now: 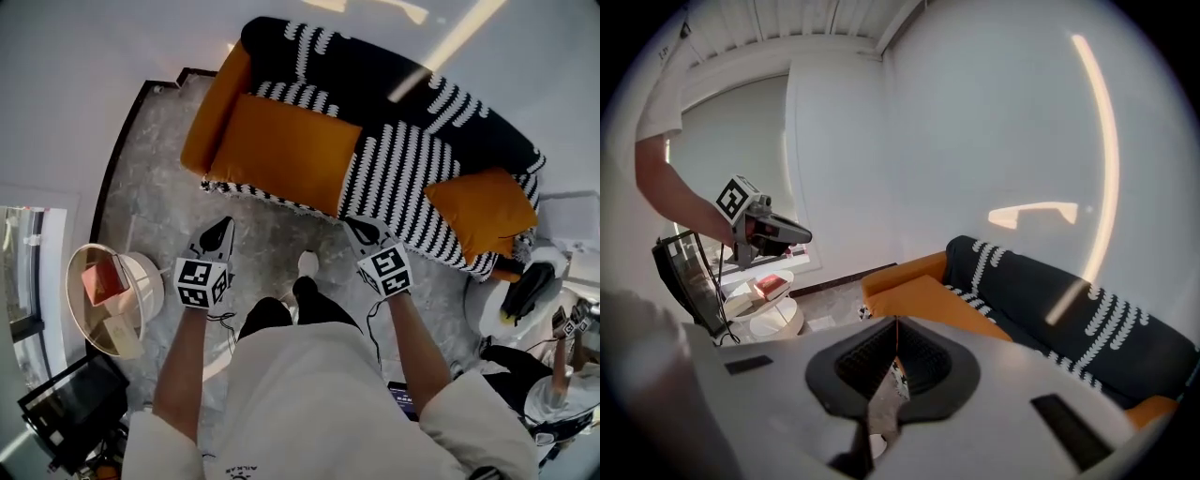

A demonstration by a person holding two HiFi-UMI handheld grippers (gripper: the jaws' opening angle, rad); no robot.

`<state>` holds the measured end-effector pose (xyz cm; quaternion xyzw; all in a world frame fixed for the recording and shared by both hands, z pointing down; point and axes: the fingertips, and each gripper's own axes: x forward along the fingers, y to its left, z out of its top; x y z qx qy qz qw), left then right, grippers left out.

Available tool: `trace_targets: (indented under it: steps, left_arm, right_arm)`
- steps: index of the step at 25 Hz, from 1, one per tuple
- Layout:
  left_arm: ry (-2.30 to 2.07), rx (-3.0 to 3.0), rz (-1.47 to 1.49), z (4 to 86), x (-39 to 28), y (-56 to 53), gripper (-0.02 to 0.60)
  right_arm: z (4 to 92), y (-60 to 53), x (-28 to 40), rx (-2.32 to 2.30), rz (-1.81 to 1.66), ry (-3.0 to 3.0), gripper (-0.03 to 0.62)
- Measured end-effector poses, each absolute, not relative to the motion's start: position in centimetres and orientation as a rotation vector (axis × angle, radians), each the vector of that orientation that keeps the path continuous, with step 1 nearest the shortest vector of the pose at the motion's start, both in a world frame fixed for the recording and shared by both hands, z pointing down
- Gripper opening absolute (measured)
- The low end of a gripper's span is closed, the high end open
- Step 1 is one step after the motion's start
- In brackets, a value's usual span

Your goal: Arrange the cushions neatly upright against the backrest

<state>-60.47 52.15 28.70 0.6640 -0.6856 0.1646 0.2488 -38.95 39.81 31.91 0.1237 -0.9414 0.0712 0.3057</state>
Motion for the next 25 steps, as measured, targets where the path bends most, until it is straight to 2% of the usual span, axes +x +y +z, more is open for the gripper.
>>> trace_targets:
  steps: [15, 25]
  left_arm:
    - [-1.661, 1.82, 0.983, 42.9, -68.8, 45.9, 0.018]
    - [-1.447, 1.886, 1.143, 54.2, -72.2, 43.7, 0.02]
  right_arm:
    - [46.7, 35.0, -44.4, 0.228, 0.25, -2.277, 0.025]
    - [56.5, 34.8, -47.7, 0.244, 0.228, -2.121, 0.026]
